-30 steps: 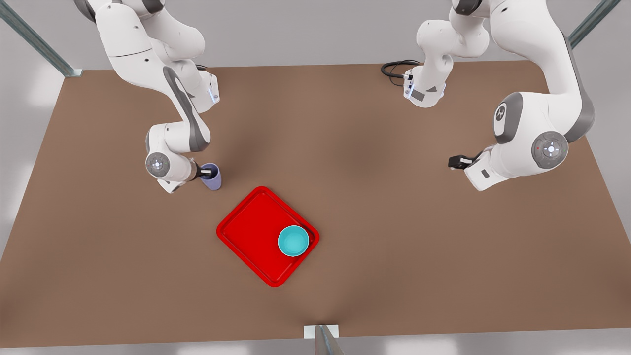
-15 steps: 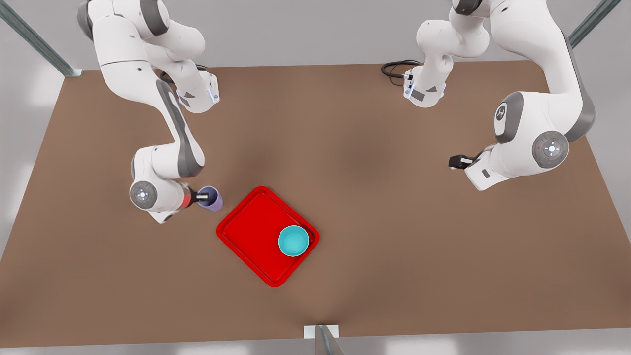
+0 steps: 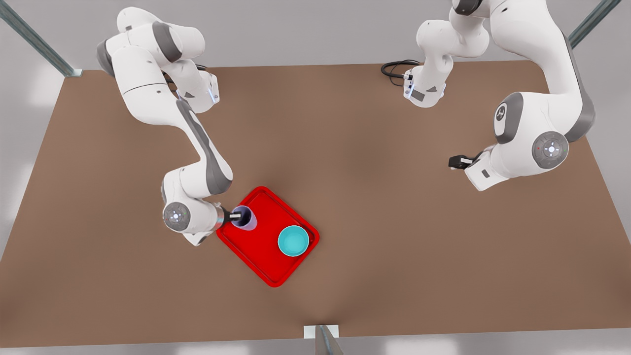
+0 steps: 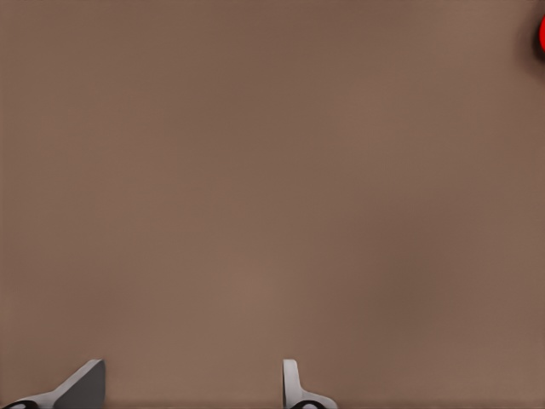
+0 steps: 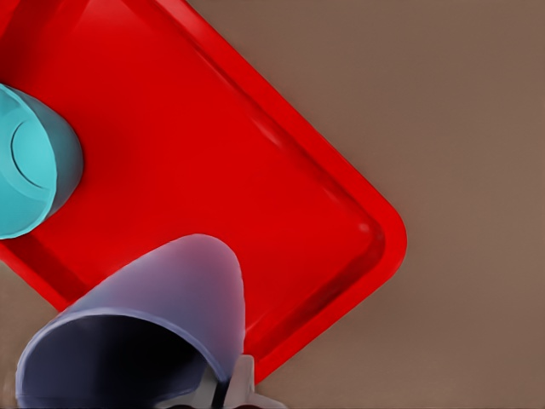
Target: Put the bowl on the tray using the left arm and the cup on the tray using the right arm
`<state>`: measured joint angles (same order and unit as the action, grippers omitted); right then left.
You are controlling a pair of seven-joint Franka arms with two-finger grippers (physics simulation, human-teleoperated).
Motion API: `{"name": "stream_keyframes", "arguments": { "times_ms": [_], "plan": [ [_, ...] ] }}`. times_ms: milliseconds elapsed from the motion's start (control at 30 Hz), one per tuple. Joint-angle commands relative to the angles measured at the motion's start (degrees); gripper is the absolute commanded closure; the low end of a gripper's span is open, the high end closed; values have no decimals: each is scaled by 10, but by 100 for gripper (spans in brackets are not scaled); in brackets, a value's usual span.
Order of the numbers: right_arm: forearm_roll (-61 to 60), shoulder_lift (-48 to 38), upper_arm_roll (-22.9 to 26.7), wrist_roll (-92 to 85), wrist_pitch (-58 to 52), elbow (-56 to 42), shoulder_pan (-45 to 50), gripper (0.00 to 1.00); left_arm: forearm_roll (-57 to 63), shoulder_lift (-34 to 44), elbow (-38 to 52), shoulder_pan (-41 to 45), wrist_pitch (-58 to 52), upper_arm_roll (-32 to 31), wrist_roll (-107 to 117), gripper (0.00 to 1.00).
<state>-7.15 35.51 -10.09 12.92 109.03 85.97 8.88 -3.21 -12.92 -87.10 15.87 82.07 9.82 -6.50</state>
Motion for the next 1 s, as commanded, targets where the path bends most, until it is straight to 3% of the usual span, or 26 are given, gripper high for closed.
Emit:
{"name": "stream_keyframes", "arguments": {
  "times_ms": [0, 300, 333, 367, 400, 633, 700, 800, 833, 867, 900, 967],
  "plan": [
    [4, 2, 0, 2, 0, -1, 1, 79, 0, 0, 0, -1, -1, -1, 0, 0],
    [16, 55, -9, -3, 0, -39, 21, 78, 0, -1, 0, -1, 0, 0, 0, 0],
    [16, 56, -8, -3, 0, -38, 21, 64, 0, -1, 0, -1, -1, 0, 0, 0],
    [21, 56, -9, -2, 0, -37, 21, 28, 0, -1, 0, -1, 0, 0, 0, 0],
    [28, 55, -9, 0, 1, -37, 21, 0, 0, 0, 0, -1, -1, 0, 0, 0],
    [22, 33, -11, 2, 2, -41, 18, 0, 0, -1, 0, -1, 0, -1, 0, 0],
    [24, -38, 3, 3, -4, -41, -1, 0, 0, -1, 0, -1, 0, -1, 0, 0],
    [30, -175, 12, -14, -59, -27, -112, 0, 0, -3, 2, -1, 1, -2, 1, 0],
    [44, -277, 13, -26, -59, 57, -144, 0, -1, -16, 25, -1, 0, -3, 2, 0],
    [48, -276, 22, -47, -123, 44, -150, 0, -3, -23, 36, -1, -2, -3, 2, 0],
    [48, -231, 38, -64, -191, -45, -149, 0, -2, -22, 36, -1, -2, -2, 2, 0],
    [56, -213, 53, -63, -226, -82, -136, 0, 1, -23, 36, 0, -4, -2, 1, 0]
  ]
}}
